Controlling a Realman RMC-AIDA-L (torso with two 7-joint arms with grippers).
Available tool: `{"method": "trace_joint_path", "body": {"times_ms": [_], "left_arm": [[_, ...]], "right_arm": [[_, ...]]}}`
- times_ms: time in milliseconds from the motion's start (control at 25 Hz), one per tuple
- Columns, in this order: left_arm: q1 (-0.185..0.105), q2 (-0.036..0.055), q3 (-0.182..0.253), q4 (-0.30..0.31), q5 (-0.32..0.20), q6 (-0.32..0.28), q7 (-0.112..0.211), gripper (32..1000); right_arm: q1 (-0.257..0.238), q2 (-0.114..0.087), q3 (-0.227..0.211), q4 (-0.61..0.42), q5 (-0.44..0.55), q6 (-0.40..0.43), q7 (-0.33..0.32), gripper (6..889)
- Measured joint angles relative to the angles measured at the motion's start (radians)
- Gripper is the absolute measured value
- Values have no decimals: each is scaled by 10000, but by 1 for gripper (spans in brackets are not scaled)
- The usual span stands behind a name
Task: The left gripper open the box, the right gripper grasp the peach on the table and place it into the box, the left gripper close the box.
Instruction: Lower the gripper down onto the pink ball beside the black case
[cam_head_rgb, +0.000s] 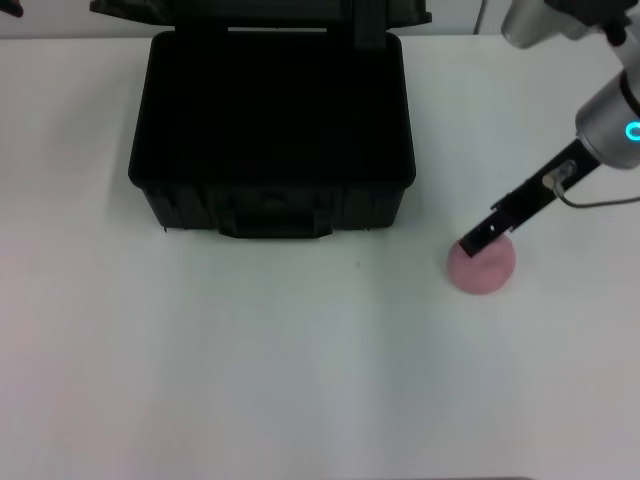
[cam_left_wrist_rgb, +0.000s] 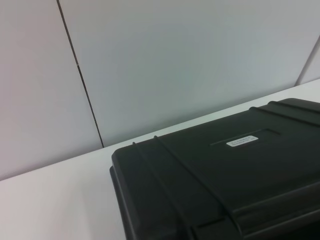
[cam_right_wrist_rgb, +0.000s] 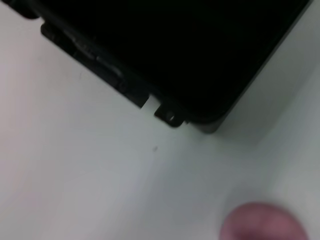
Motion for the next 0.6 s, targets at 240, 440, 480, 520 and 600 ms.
{"method": "trace_joint_path", "body": {"times_ms": [240,440,480,520,600], "left_arm": [[-8,-1,0,1,9,-25,0,405],[-14,-1,-1,4,10,-29,0,405],[-15,-1,0,8,8,-29,0,405],[-15,-1,-1,12,9,-30,0,405],[-15,-1,0,17,5,-37,0,405]], "right_arm": [[157,-16,1,204,4,-845,-117,829],[347,-12,-8,1015,10,-1605,-489,827],[401,-10,-25,1208,9,-1717,-544,827],[435,-12,-76,1342,9,-1838,-598,827],[464,-10,-278,1518,5,-2059,-652,826]]}}
